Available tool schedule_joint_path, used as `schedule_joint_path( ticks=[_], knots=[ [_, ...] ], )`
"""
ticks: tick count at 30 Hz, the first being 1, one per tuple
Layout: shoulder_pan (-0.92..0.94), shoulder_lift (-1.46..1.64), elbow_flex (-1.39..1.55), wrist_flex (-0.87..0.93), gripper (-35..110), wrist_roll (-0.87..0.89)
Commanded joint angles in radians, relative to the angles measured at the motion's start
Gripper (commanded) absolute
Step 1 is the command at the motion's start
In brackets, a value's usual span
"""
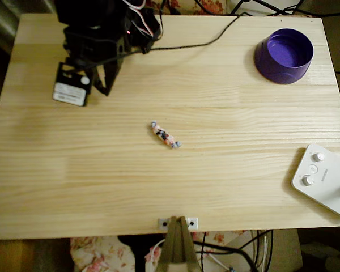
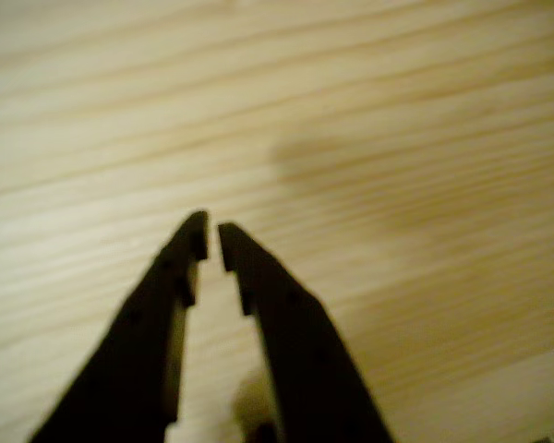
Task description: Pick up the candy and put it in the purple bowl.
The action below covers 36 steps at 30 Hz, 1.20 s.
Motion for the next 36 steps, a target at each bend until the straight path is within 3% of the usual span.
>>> schedule_joint_path(
  ticks=[1,32,36],
  knots=[
    [0.014,0.003,-0.032,-0.014,-1,-0.017],
    [-0.23,-0.699,-0.733,0.005,-1,-0.087],
    [-0.288,-0.819,-0.884,0.086,-1,-0.334]
  ],
)
